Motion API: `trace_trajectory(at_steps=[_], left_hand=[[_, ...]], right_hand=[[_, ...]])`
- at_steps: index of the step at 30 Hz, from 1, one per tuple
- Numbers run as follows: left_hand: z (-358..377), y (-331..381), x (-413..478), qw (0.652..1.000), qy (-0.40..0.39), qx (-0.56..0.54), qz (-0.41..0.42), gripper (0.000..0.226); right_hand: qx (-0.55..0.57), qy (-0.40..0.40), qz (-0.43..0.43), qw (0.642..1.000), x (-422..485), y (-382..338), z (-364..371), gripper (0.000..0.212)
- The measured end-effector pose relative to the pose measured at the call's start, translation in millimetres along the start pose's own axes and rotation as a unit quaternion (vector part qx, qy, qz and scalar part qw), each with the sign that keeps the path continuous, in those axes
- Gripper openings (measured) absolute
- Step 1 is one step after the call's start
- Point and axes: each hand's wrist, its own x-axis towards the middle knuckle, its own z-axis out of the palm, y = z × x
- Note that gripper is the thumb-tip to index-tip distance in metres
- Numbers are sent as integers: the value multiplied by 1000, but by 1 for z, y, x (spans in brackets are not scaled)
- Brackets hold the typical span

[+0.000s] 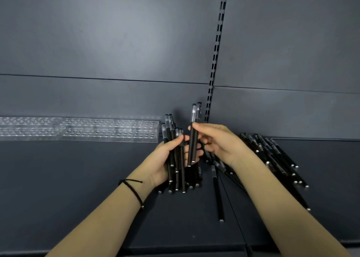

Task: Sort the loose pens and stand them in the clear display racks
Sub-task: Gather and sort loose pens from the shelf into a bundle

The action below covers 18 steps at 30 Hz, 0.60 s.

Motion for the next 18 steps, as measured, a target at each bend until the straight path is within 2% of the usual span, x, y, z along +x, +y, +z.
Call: trace_trajectory(at_steps=[2, 6, 9, 13, 16, 18], left_hand=[[0, -1, -2, 1000, 1, 9, 9, 40], [-1, -3, -1, 997, 31, 55, 44, 29], [1, -5, 3, 996, 11, 77, 46, 24], [2, -5, 8, 997, -12, 50, 50, 19], [-1, 1, 9, 997, 33, 8, 66, 23], [-5, 5, 10, 994, 68, -30, 79, 28]], right_hand=[[-19, 3, -13, 1000, 2, 4, 8, 12], [-70, 9, -39, 997, 0, 12, 13, 12], [-87, 20, -62, 994, -1, 12, 10, 14], [-128, 37, -79, 988, 0, 12, 10, 10], [-153, 45, -78, 984, 2, 13, 4, 20], [-225, 60, -71, 970, 1, 15, -4, 26]])
